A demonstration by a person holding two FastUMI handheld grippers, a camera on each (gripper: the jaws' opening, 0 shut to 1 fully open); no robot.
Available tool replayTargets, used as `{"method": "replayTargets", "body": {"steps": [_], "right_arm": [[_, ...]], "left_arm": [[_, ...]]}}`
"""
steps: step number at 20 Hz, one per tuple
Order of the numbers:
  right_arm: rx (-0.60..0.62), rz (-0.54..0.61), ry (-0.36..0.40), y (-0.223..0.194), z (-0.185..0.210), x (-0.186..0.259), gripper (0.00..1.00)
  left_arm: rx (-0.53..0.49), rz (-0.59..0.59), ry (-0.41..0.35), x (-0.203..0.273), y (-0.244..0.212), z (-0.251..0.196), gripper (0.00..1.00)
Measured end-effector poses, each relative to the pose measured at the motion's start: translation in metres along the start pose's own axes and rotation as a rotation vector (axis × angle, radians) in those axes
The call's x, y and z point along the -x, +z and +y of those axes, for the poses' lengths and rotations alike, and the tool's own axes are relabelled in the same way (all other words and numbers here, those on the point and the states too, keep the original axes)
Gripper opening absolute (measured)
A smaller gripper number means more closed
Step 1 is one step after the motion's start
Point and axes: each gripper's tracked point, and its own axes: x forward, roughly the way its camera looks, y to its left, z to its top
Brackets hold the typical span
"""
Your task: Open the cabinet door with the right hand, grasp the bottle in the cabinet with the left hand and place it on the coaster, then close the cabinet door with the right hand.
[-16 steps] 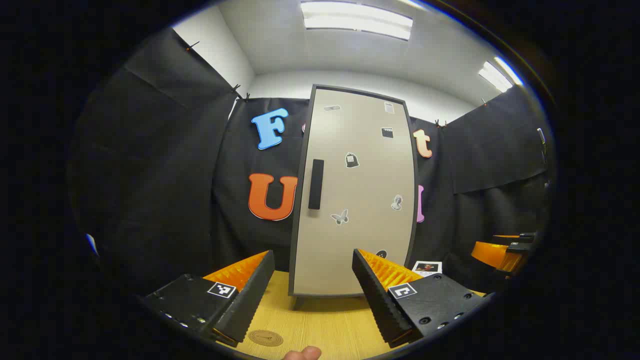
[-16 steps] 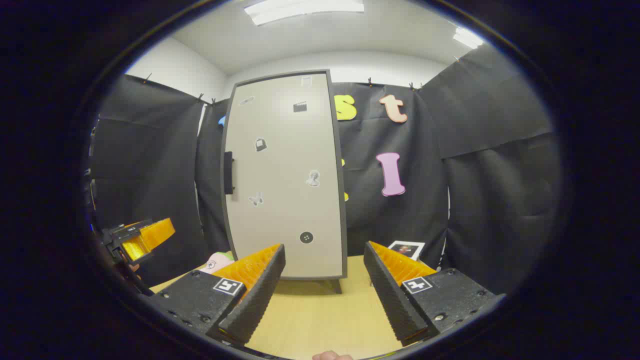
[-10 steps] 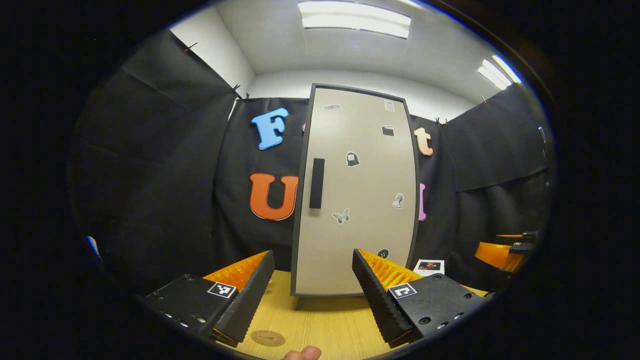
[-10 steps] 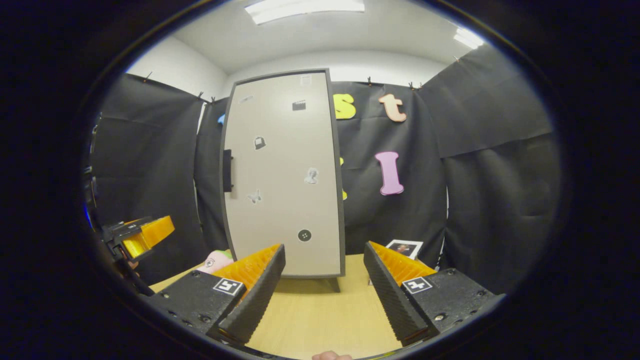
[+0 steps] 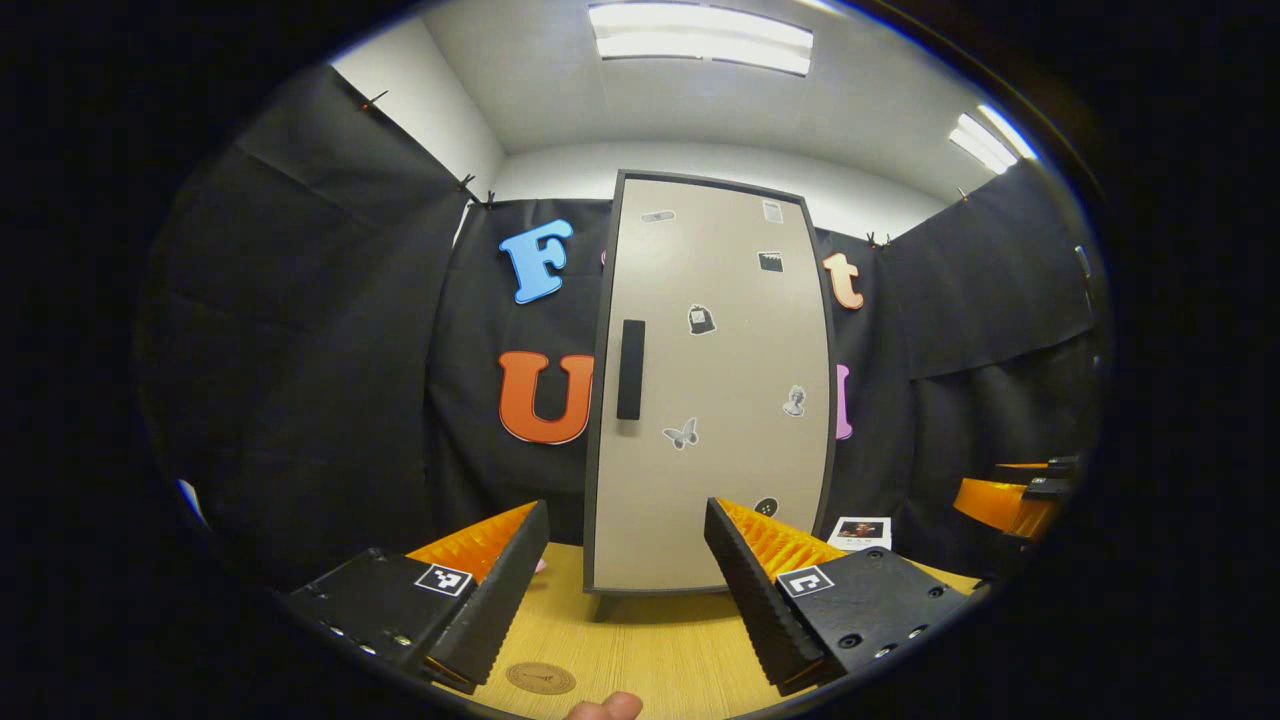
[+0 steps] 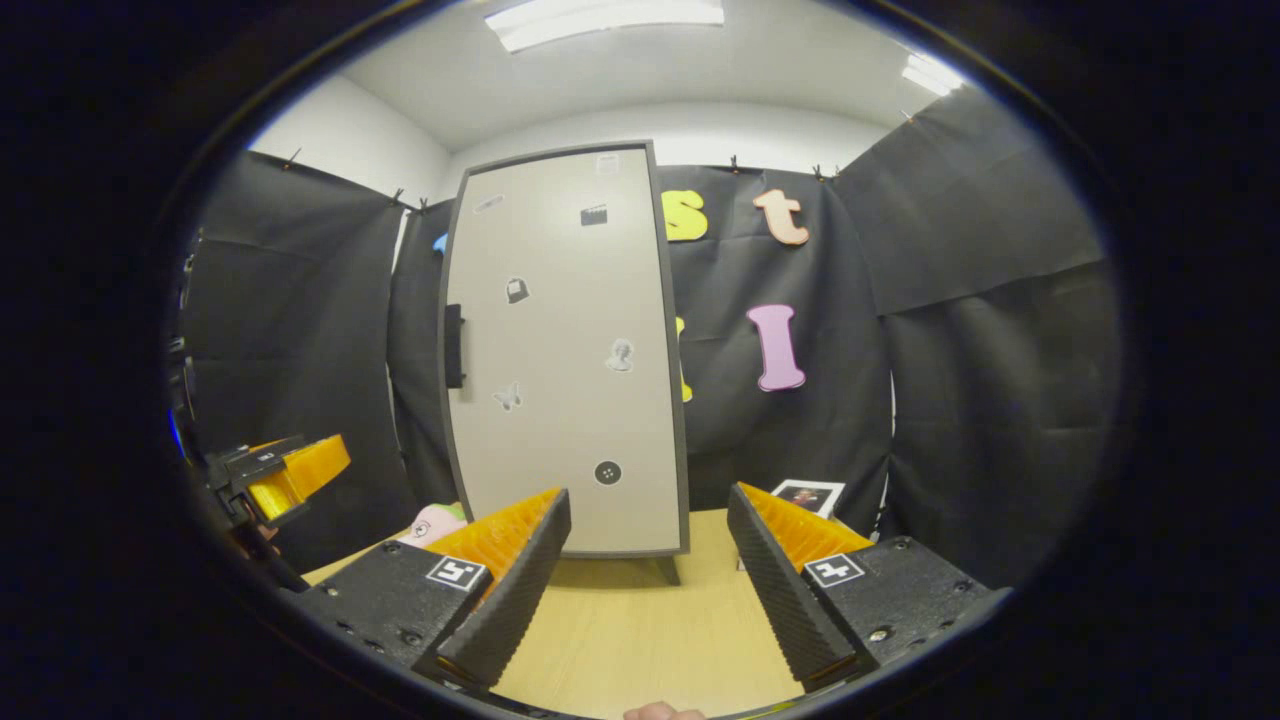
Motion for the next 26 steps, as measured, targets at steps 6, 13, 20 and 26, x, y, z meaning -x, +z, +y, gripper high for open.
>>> {"method": "replayTargets", "body": {"steps": [6, 13, 20, 26], "right_arm": [[0.01, -0.004, 0.022, 0.003, 0.006, -0.003, 0.97], [0.038, -0.02, 0.131, 0.022, 0.036, -0.025, 1.0], [0.073, -0.039, 0.275, 0.056, 0.091, -0.067, 1.0], [0.093, 0.004, 0.407, 0.06, 0.156, -0.124, 1.0]], "left_arm": [[-0.008, -0.01, -0.005, -0.001, 0.004, -0.002, 0.95], [-0.019, 0.005, 0.006, 0.003, -0.001, 0.002, 0.95], [-0.02, 0.013, 0.006, 0.008, -0.003, 0.005, 0.95], [-0.009, 0.038, 0.007, 0.018, -0.01, 0.006, 0.95]]}}
